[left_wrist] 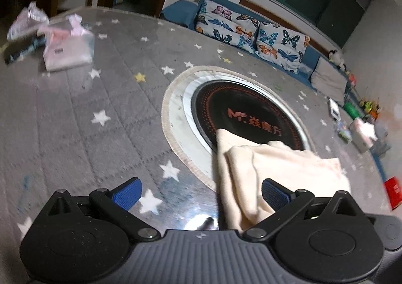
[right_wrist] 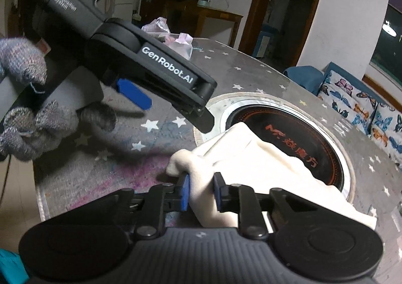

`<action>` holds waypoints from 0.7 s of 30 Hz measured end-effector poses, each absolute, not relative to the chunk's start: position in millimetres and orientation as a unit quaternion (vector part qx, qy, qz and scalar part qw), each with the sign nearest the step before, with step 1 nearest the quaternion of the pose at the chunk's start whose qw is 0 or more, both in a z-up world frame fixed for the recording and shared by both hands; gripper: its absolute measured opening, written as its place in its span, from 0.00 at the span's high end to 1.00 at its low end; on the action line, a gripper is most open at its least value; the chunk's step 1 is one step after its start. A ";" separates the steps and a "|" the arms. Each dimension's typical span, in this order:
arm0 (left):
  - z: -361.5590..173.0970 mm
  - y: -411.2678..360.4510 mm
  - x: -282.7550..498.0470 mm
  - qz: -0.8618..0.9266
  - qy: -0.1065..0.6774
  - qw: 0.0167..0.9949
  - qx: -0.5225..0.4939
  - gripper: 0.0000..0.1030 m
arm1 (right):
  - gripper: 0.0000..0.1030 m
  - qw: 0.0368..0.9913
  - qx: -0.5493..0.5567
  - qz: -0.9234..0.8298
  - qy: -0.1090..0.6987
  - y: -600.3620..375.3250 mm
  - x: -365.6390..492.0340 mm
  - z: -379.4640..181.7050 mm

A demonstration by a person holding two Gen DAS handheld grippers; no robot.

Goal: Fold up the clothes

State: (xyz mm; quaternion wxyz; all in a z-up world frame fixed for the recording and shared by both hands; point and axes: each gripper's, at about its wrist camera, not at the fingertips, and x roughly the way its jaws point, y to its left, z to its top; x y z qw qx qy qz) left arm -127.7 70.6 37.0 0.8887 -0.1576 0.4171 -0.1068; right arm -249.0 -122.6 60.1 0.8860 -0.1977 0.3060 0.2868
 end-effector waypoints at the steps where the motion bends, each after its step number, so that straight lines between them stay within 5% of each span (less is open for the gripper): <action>1: 36.6 71.8 -127.9 -0.110 0.420 0.884 -0.172 0.00 | 0.85 0.886 -0.192 0.288 0.307 -123.9 -248.9 61.5; 12: 18.8 79.7 -125.1 -0.143 0.449 0.814 -0.339 0.06 | 0.89 0.891 -0.124 0.298 0.319 -142.7 -243.4 77.4; 21: 5.6 67.2 -116.7 -0.162 0.459 0.786 -0.381 0.32 | 0.91 0.893 -0.094 0.312 0.312 -152.3 -248.4 86.4</action>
